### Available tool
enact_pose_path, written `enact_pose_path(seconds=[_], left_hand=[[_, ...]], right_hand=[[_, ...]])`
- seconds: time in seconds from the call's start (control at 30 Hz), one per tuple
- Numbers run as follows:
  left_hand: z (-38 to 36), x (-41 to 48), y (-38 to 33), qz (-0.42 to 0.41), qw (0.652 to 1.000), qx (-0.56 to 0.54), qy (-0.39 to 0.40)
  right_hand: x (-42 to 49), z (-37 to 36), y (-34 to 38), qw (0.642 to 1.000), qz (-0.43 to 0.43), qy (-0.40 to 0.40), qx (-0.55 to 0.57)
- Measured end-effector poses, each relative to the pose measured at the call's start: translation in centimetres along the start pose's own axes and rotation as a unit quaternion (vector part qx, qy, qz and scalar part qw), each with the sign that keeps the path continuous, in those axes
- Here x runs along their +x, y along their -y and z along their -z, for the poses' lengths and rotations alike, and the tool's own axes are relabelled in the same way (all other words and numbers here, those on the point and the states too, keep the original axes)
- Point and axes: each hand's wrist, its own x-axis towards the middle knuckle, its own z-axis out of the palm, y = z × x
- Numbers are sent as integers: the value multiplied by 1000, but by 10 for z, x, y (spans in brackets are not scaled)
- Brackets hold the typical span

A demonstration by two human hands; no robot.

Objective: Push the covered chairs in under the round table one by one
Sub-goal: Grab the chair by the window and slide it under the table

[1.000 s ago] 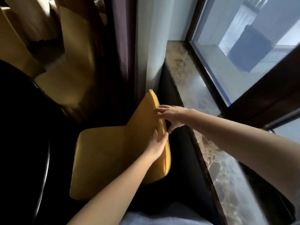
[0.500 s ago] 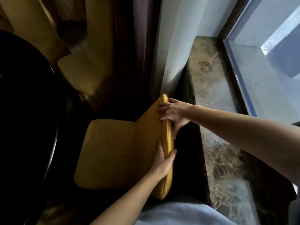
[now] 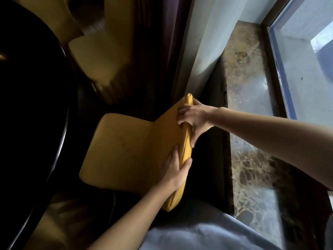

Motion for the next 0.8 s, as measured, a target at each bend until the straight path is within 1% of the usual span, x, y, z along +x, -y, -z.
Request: enact_pose_path(seconds=[0.13,0.2,0.33,0.53,0.63,0.8], left_hand=[[10,-15,32,-26,999,-5,-27],[18,-25,46,-14,999,-22,-33],[39,-45,73,3,991,-116,-73],[80,-58,107,40,977,-178,-107],[100,-62,122,60,972,-183,-132],[120,-62,141,82,970,-143,-180]], right_hand=[[6,-11,26,998,19,-35,41],[13,-11,41,996,23,-51,63],[33,-5,73,994,38,-78,70],[80,17,107,989,72,-111,61],[106,36,118,987,88,-122,55],[143,57,123,986,108,-123,42]])
